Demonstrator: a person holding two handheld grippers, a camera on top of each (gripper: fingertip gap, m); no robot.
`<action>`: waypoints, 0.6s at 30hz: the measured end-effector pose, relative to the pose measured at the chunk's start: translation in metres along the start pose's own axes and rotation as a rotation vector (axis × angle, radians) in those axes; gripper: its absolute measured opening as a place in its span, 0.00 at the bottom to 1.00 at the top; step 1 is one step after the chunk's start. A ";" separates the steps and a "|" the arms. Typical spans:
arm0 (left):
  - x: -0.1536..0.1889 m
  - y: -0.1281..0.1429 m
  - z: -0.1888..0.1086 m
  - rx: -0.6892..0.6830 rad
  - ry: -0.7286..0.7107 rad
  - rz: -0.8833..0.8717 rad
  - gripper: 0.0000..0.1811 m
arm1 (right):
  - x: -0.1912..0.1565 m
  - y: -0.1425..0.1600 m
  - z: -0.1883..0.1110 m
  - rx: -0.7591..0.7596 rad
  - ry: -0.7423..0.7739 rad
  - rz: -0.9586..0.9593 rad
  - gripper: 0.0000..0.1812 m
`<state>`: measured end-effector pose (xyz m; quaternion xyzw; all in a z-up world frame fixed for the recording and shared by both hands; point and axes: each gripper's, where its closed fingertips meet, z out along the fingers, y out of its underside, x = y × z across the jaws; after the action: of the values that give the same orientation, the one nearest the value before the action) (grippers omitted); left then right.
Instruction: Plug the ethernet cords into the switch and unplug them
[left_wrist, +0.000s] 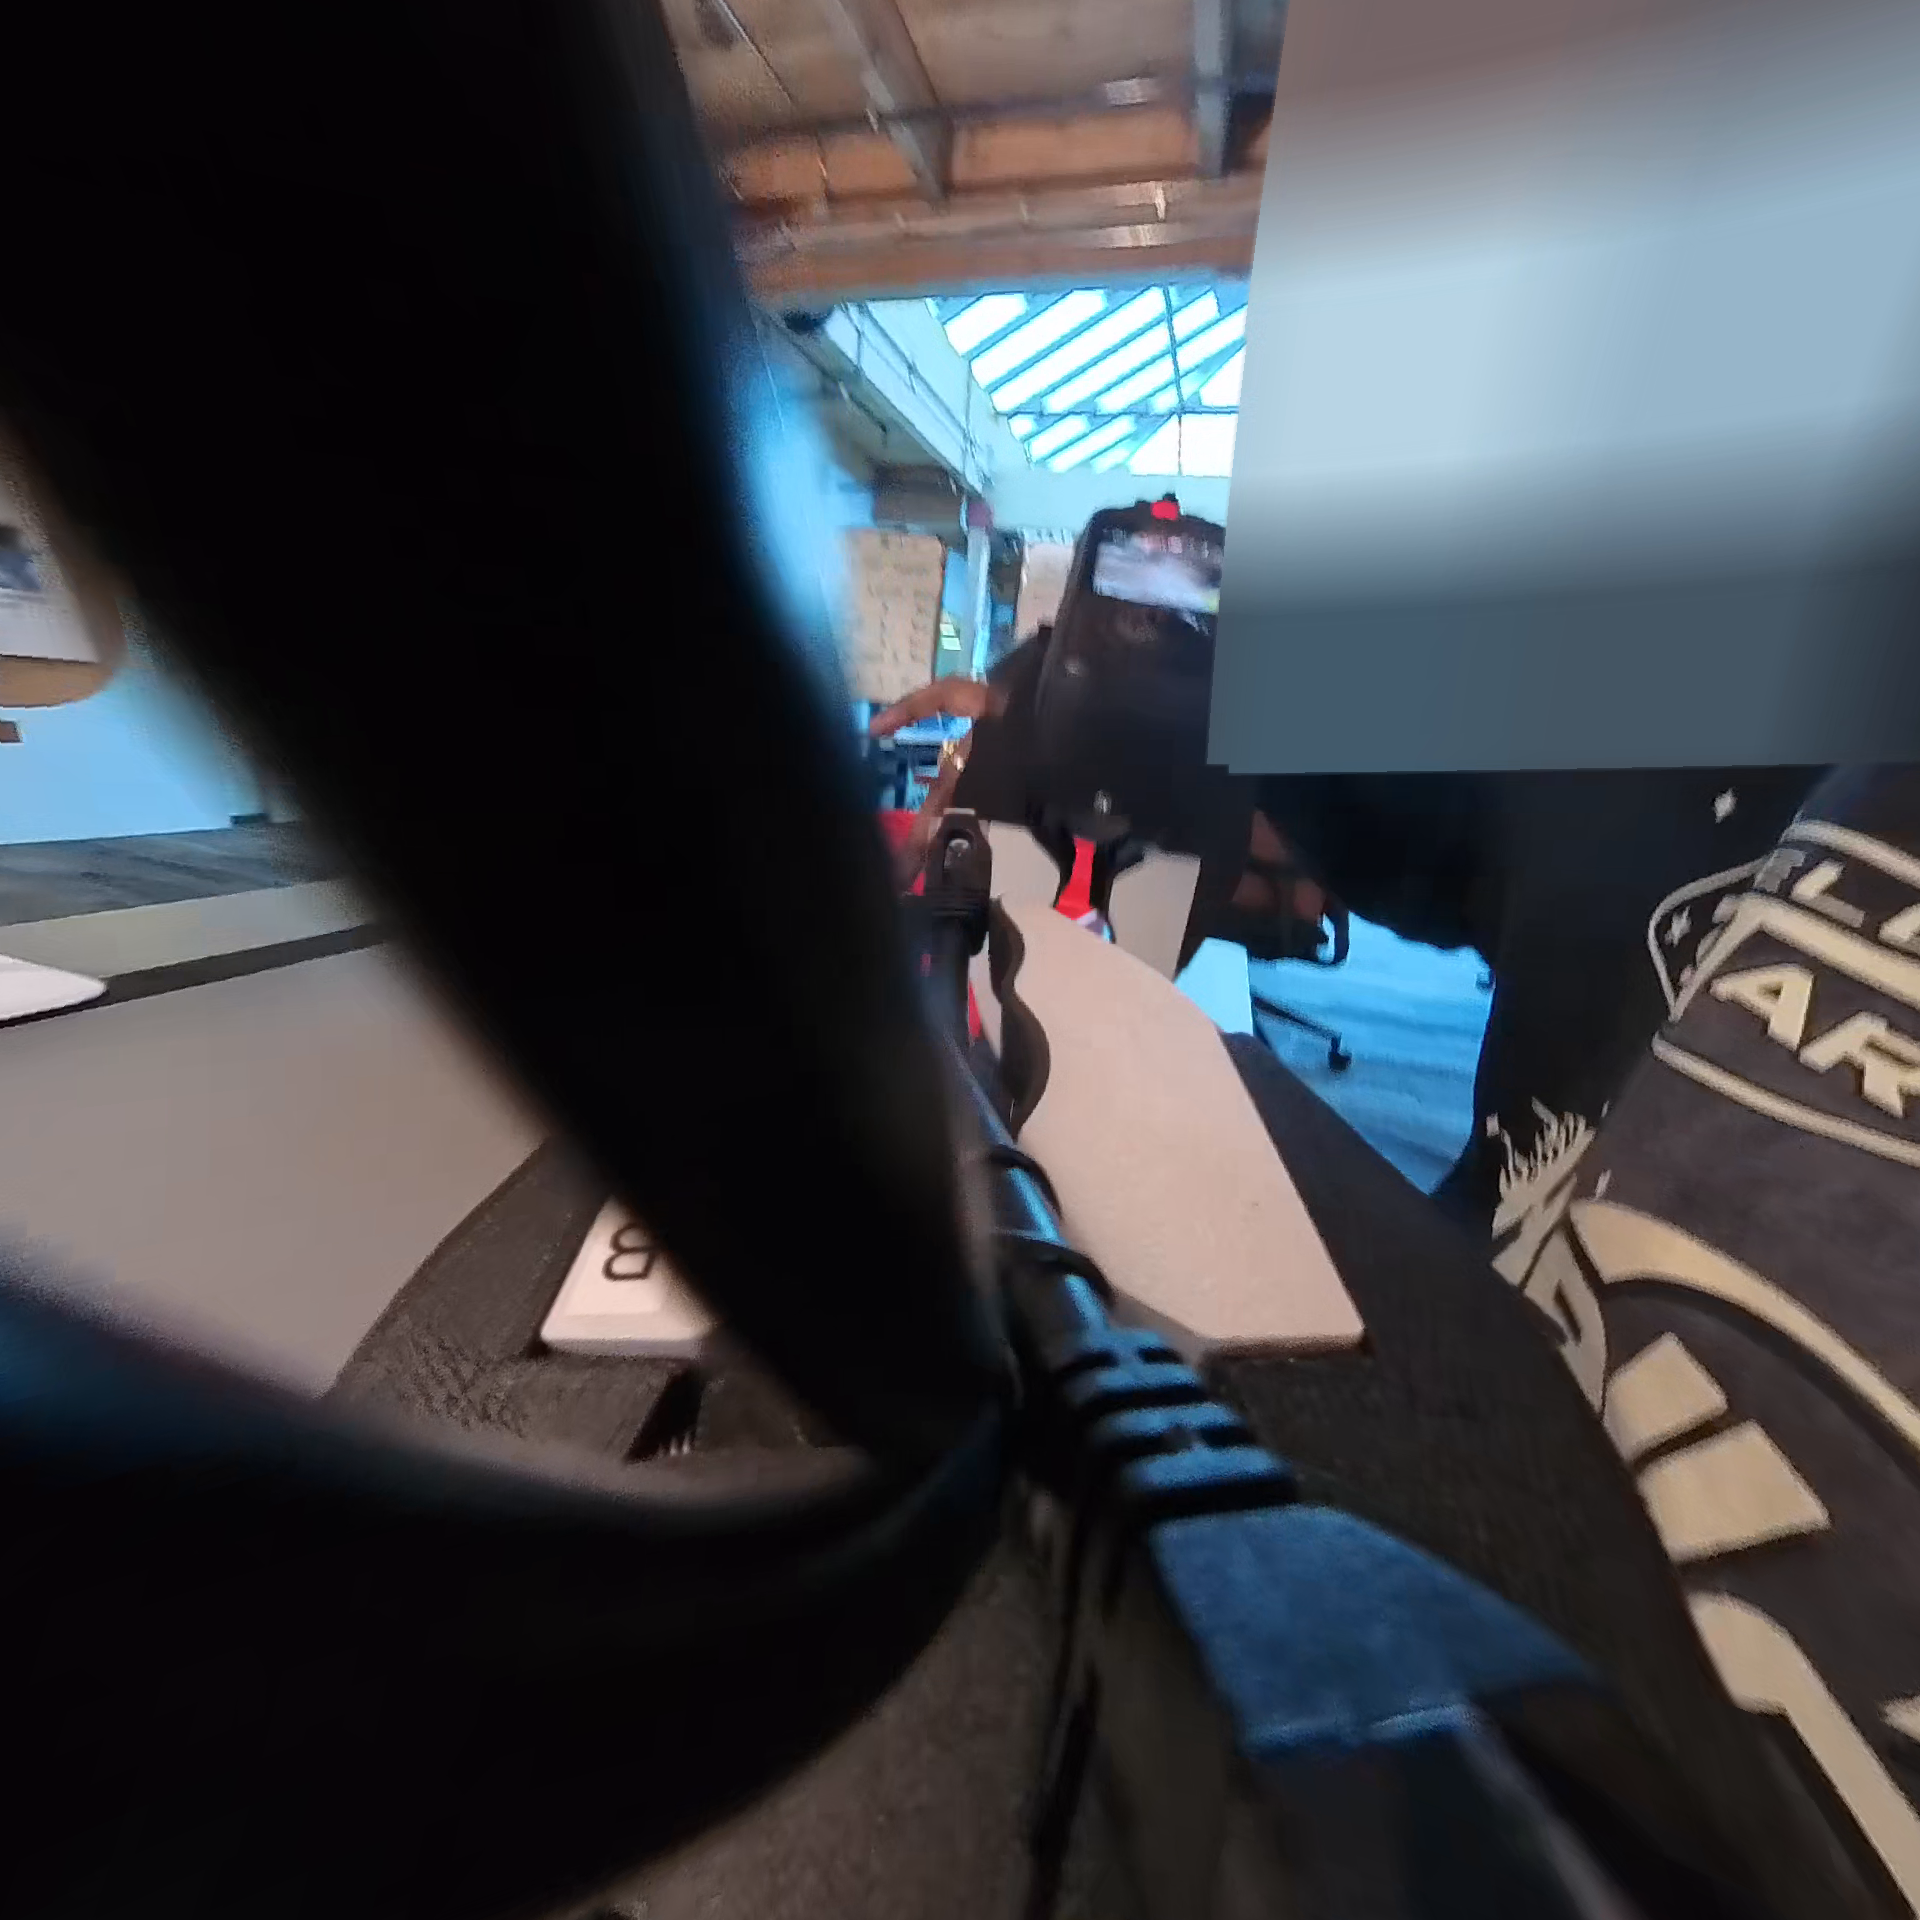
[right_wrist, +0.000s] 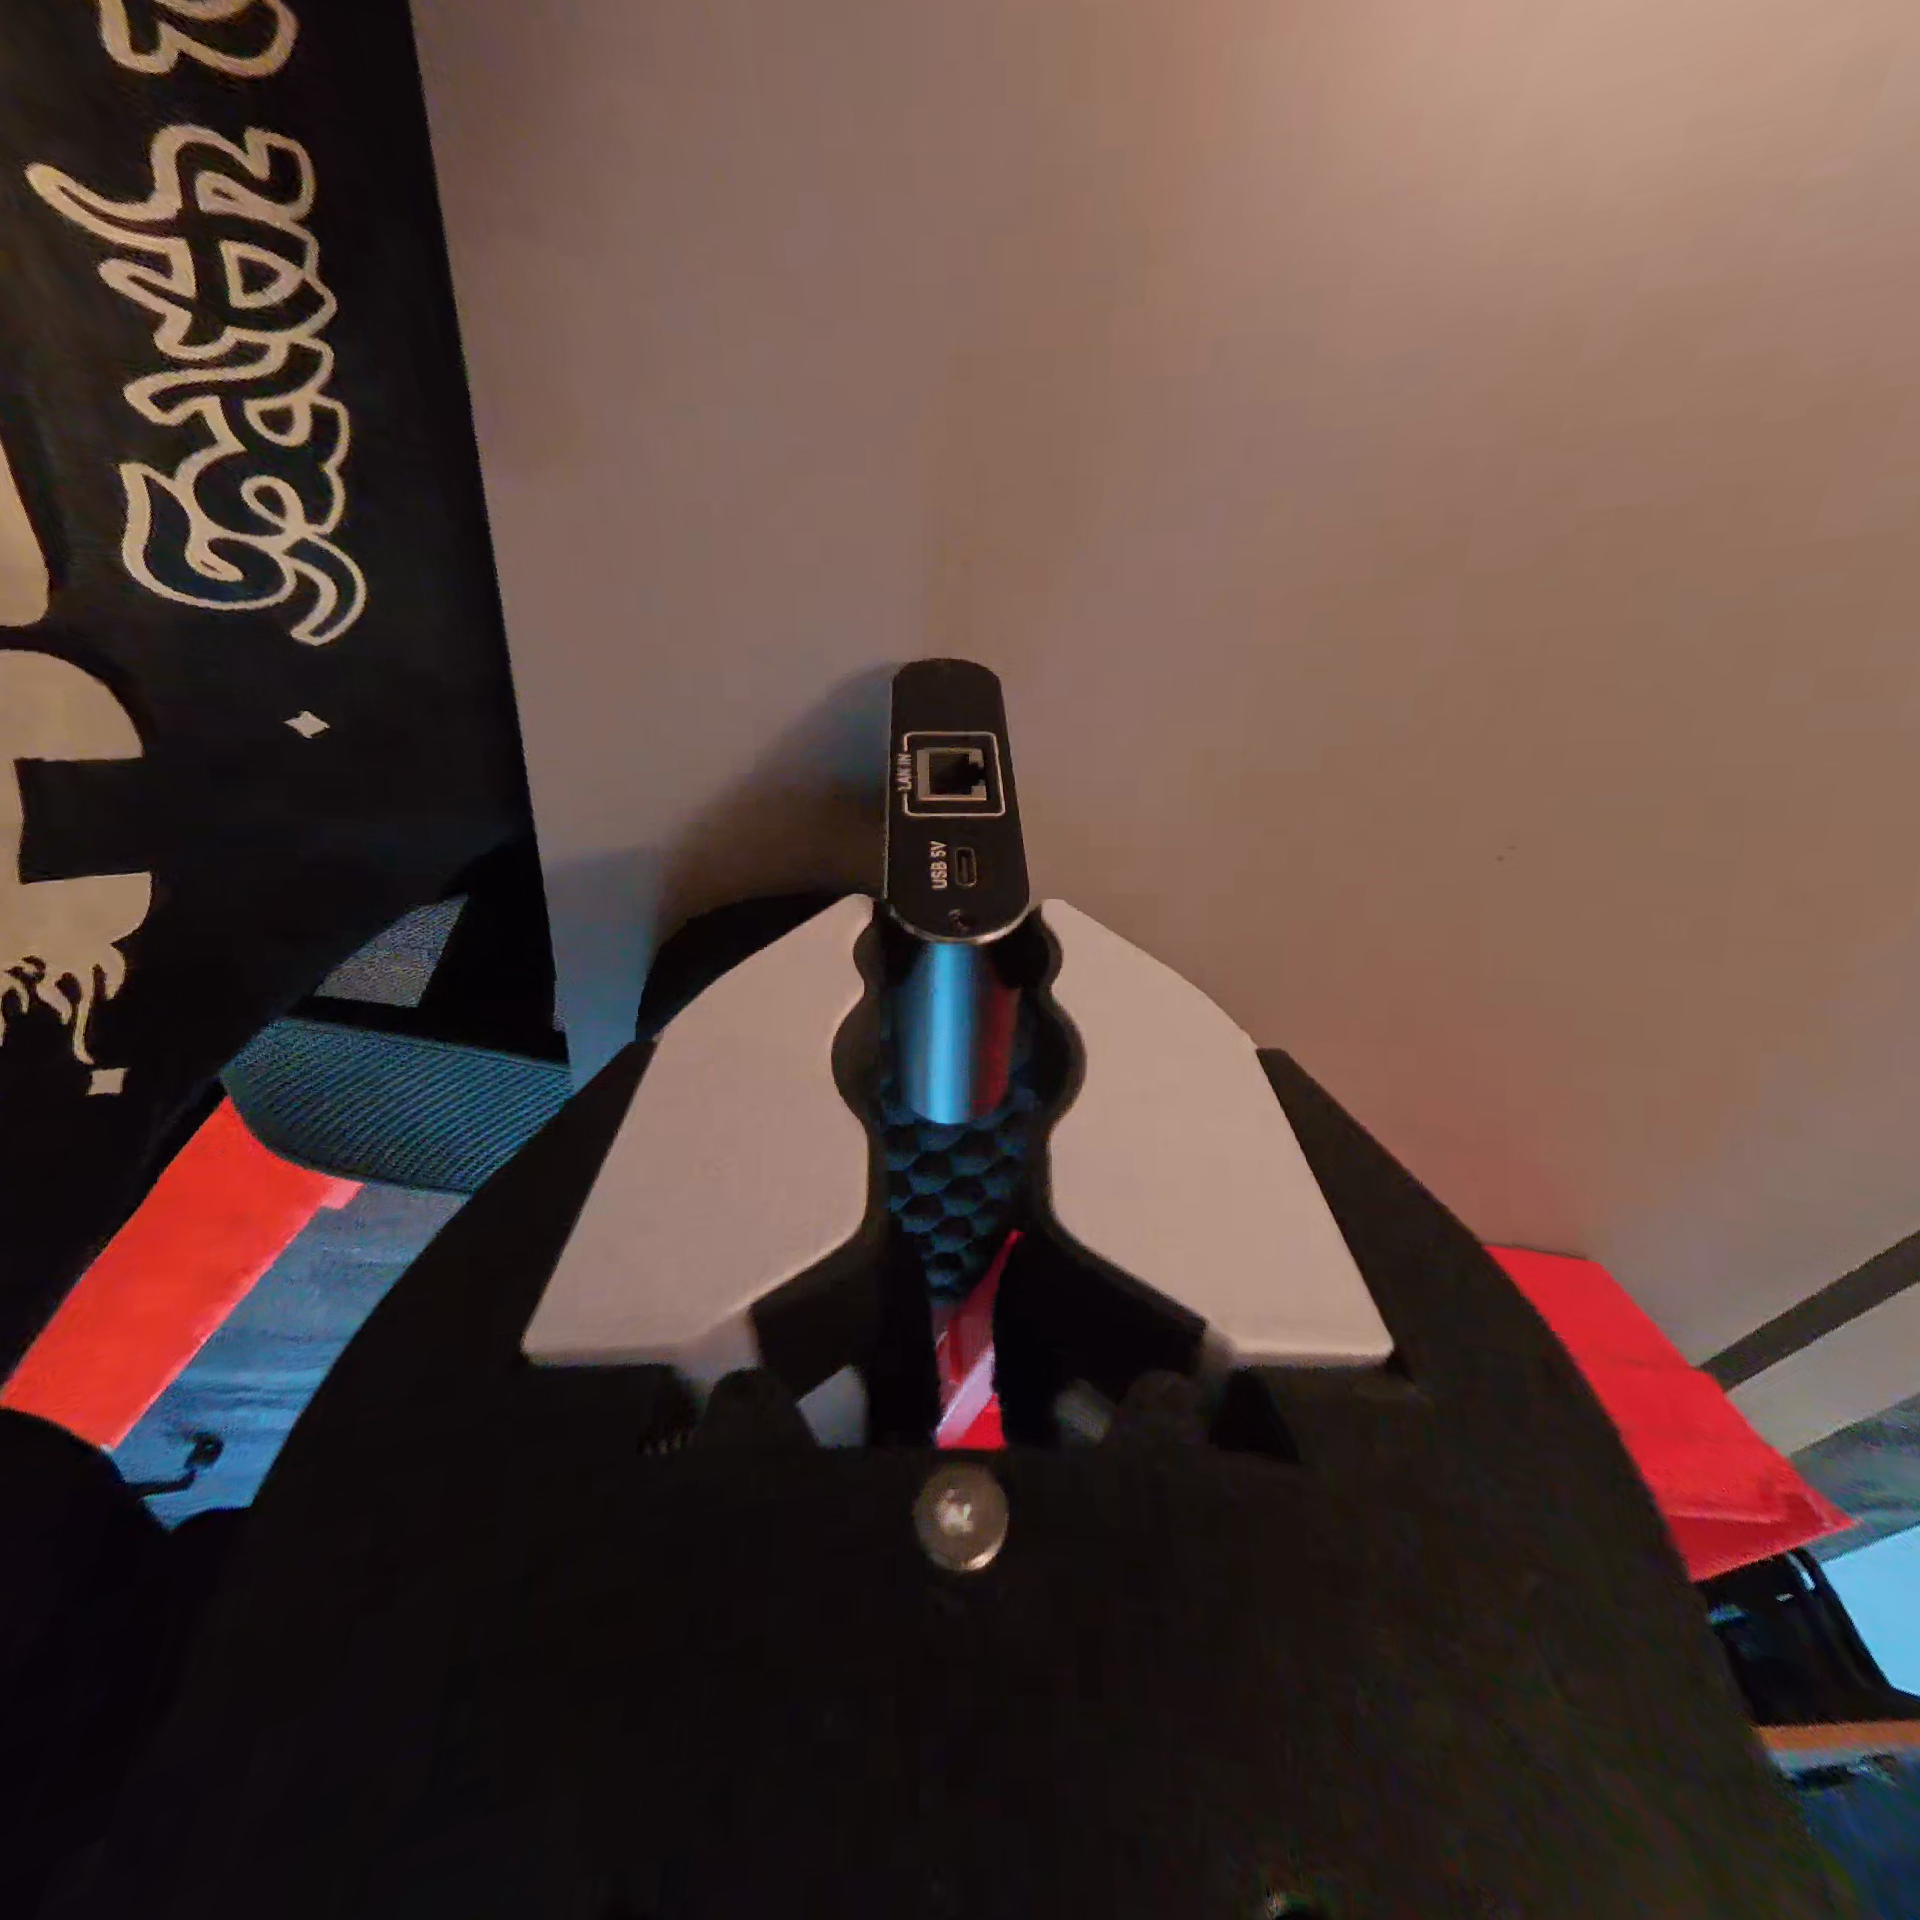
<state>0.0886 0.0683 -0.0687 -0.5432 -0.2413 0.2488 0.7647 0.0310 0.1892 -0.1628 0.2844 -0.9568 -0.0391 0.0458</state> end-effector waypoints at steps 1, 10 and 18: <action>-0.001 -0.001 -0.001 0.010 -0.007 -0.007 0.06 | 0.002 -0.003 0.000 0.005 0.005 -0.003 0.13; 0.001 0.001 0.000 -0.006 -0.003 0.012 0.06 | 0.005 -0.019 0.002 0.138 0.023 -0.003 0.13; 0.001 0.001 0.000 -0.005 0.001 0.006 0.06 | 0.004 -0.013 0.007 0.242 0.007 0.050 0.21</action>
<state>0.0888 0.0695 -0.0698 -0.5462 -0.2400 0.2504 0.7625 0.0339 0.1760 -0.1706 0.2639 -0.9612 0.0788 0.0154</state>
